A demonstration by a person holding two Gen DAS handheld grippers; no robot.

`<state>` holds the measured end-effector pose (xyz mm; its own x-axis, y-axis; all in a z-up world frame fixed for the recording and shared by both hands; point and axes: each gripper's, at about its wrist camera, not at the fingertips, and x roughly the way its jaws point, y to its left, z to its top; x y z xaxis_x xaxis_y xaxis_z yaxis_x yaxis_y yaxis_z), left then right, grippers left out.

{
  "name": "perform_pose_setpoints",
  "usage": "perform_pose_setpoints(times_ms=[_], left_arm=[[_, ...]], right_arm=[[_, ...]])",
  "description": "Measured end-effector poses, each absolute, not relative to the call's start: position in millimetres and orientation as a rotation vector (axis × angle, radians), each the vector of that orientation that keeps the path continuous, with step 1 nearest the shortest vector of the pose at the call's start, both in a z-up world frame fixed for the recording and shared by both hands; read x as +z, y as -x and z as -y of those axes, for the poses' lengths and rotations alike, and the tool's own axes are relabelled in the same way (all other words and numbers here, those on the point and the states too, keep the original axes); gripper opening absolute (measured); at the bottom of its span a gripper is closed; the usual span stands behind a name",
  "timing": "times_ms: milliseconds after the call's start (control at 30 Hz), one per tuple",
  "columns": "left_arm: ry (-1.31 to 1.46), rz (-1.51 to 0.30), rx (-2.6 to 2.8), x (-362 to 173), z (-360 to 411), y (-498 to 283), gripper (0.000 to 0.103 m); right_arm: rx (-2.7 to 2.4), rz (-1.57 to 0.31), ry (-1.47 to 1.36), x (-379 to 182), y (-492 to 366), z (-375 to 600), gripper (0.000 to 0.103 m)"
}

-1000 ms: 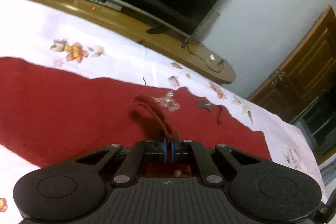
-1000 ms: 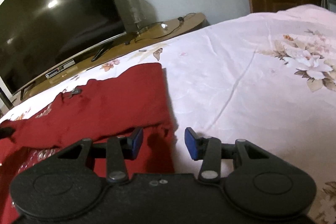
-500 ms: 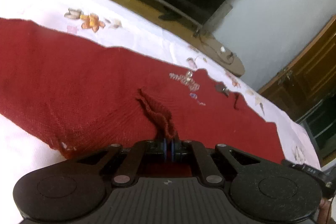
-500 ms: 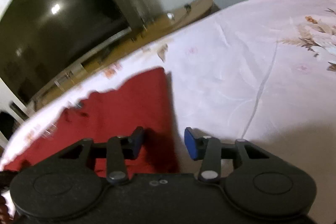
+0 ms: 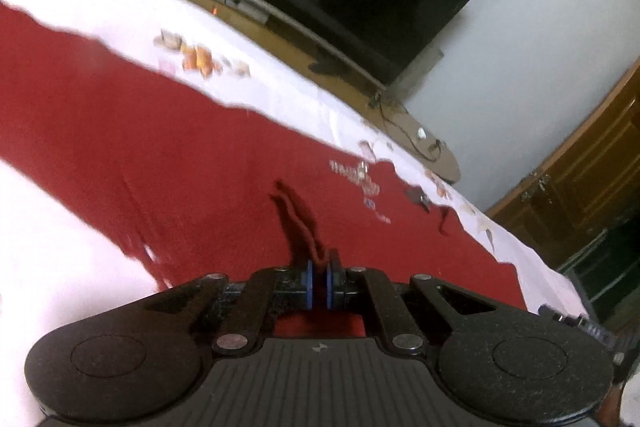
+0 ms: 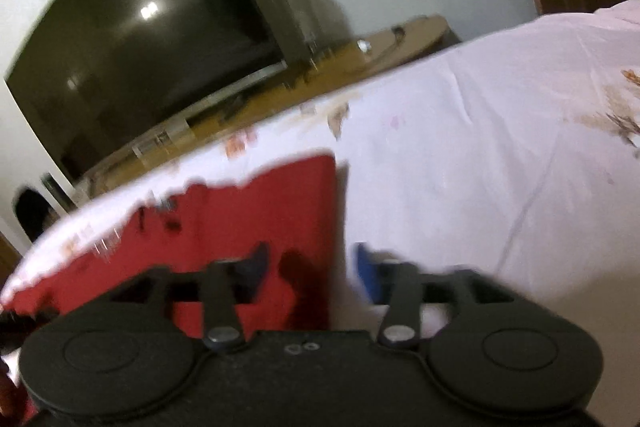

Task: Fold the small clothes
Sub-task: 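Grasp the other sleeve cuff with the left tool and fold it across the body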

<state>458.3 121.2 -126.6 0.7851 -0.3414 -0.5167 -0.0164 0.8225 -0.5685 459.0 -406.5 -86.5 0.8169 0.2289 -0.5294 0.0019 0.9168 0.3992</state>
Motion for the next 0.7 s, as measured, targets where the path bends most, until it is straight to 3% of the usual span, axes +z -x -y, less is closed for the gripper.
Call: perform_pose_setpoints(times_ms=[67,100,133,233,300,367,400,433,467,500,533,700], left_arm=[[0.583,-0.618,-0.167,-121.0,-124.7,-459.0,0.041],[0.574,-0.595,-0.152,-116.4,-125.9,-459.1,0.076],[0.554,-0.571,-0.140,-111.5,-126.0,-462.3,0.080],[0.522,-0.583,-0.171,-105.9,-123.2,-477.6,0.080],[0.476,-0.632,-0.184,-107.9,-115.2,-491.3,0.080],[0.437,-0.688,-0.200,-114.2,-105.0,-501.5,0.070],[0.403,-0.697,-0.189,-115.6,-98.8,-502.8,0.055],[0.365,-0.696,-0.178,-115.5,-94.3,-503.6,0.029],[0.364,-0.710,-0.180,-116.6,-92.5,-504.9,0.010],[0.393,-0.710,-0.179,-118.9,-94.6,-504.8,0.006],[0.404,-0.690,-0.175,-119.7,-95.9,-501.9,0.006],[0.397,-0.601,-0.150,-115.5,-95.1,-483.9,0.005]], right_arm=[[0.153,-0.596,-0.456,-86.3,-474.0,418.5,0.057],[0.164,-0.594,-0.472,-86.6,-483.5,422.7,0.055],[0.171,-0.594,-0.480,-87.5,-492.0,425.3,0.051],[0.186,-0.606,-0.526,-93.2,-513.7,434.3,0.046],[0.194,-0.618,-0.550,-97.5,-525.6,439.2,0.045],[0.203,-0.645,-0.581,-103.9,-535.9,442.4,0.044],[0.208,-0.653,-0.590,-107.0,-537.8,442.7,0.043],[0.216,-0.658,-0.595,-109.1,-540.1,441.9,0.041],[0.218,-0.659,-0.590,-109.8,-540.5,441.0,0.039],[0.216,-0.665,-0.576,-110.0,-541.0,439.7,0.028],[0.214,-0.676,-0.558,-109.8,-542.1,437.1,0.011],[0.171,-0.608,-0.434,-94.3,-529.5,426.6,0.007]])
